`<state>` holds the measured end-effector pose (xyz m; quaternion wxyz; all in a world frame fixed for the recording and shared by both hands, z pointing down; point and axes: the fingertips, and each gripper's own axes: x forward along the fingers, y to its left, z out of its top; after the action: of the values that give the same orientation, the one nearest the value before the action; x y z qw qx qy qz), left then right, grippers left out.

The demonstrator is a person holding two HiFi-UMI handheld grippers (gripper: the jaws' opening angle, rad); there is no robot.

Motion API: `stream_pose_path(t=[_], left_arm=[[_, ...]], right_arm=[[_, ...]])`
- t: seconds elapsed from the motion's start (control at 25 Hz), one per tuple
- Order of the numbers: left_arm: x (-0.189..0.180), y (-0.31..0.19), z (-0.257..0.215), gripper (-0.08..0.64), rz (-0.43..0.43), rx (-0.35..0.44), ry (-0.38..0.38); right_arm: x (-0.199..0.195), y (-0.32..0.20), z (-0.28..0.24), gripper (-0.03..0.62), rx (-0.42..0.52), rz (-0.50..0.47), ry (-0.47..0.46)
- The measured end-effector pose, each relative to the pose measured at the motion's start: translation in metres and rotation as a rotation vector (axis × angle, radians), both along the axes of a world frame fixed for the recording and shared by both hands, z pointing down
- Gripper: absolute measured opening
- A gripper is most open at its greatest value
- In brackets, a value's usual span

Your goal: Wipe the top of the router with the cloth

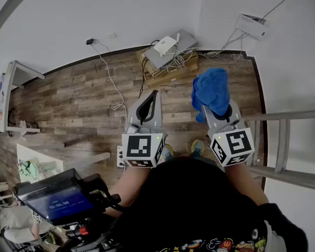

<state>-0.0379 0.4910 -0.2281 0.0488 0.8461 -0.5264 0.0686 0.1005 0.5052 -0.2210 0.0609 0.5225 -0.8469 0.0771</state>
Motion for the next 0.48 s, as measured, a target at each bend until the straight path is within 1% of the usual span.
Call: stream_pose_path(t=[0.24, 0.48], left_arm=[[0.001, -0.004, 0.001, 0.000, -0.003, -0.008, 0.011], [0.012, -0.010, -0.015, 0.000, -0.001, -0.009, 0.023]], right_arm=[[-0.002, -0.002, 0.000, 0.115, -0.007, -0.019, -0.005], [0.002, -0.001, -0.014, 0.121, -0.025, -0.056, -0.021]])
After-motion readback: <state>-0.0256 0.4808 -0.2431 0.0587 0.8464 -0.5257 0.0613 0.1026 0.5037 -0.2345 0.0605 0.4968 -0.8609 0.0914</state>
